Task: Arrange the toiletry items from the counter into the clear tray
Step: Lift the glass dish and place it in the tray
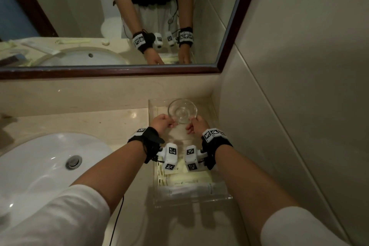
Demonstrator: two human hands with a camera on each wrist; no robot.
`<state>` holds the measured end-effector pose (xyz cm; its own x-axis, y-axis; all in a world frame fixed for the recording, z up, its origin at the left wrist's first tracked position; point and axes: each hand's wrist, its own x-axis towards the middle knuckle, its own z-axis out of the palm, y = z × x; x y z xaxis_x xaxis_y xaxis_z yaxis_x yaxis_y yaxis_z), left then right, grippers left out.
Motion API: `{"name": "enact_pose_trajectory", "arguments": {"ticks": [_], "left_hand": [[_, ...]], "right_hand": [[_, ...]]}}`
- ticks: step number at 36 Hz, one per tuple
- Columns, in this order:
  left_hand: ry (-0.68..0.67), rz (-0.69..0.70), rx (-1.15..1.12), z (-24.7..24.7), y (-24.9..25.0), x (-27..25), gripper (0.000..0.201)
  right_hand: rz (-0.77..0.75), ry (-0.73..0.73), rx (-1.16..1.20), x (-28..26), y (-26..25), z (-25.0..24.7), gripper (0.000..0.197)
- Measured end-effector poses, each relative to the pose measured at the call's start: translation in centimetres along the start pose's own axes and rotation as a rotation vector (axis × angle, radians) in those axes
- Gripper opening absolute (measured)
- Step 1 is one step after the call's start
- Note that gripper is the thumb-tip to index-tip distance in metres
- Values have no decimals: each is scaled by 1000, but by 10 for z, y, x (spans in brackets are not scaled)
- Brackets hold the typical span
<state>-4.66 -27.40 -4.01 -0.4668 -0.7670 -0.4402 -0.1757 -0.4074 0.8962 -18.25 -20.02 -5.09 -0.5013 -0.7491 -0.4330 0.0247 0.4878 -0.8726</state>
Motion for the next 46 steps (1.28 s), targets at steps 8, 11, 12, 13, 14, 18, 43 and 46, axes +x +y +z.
{"name": "enact_pose_trajectory", "arguments": {"ticks": [8,11,12,13,14,18,43,46], "left_hand": [[31,-11,18,1,3,-2,23],[39,-30,18,1,4,-1,23],[40,-33,22,1,4,-1,23],[42,-32,27,1,5,-1,23],[42,-30,30,1,6,-2,23],[39,-33,31,1,7,-2,22],[64,22,132,-1,-3,1,20],[92,25,143,0,-2,-3,15]], "right_hand": [[-41,1,-68,-1,0,0,22],[-36,-10,-105,1,0,0,23],[-35,-8,-112,1,0,0,23],[-31,-3,-117,2,0,1,22],[-27,4,-120,3,1,1,21],[-15,12,-114,4,2,3,19],[39,16,-112,3,-1,3,27],[27,16,-81,-2,-5,-1,31]]}}
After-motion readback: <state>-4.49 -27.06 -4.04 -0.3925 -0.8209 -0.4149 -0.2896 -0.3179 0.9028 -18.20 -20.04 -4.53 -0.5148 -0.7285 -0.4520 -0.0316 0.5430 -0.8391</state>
